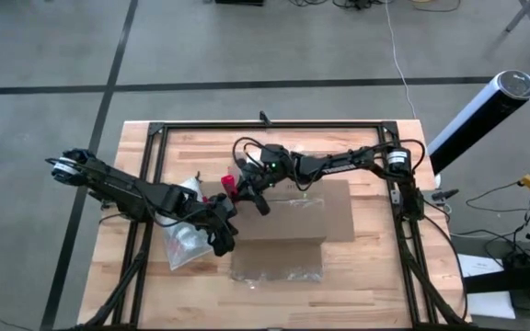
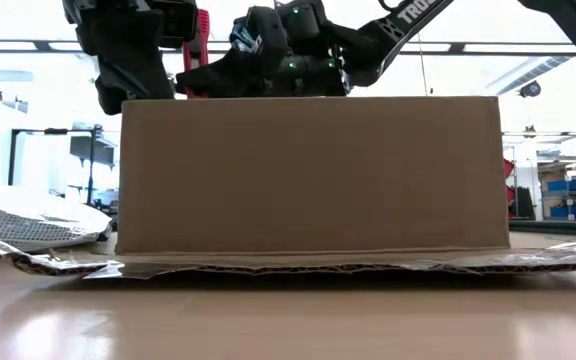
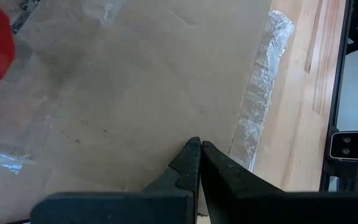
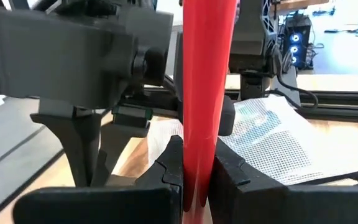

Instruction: Unpack boxes

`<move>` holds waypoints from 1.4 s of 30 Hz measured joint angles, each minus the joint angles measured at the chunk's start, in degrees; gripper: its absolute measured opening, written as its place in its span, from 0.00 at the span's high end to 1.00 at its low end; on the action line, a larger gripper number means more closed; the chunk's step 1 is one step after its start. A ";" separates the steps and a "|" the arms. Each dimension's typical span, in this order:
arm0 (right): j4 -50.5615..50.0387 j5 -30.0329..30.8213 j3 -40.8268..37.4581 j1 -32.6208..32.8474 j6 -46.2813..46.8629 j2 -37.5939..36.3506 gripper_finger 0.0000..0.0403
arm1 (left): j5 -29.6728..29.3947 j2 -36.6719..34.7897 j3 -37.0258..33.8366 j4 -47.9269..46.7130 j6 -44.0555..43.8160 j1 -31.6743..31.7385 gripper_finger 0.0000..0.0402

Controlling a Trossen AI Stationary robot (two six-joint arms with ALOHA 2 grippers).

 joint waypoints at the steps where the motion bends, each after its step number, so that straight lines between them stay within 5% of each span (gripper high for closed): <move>1: -0.23 0.19 0.02 0.10 -0.06 -0.02 0.95 | -0.05 0.00 -0.01 0.00 0.00 0.00 1.00; 42: -6.64 4.79 0.92 -0.18 -5.23 -0.98 0.95 | -0.29 0.00 -0.04 0.16 0.63 0.02 1.00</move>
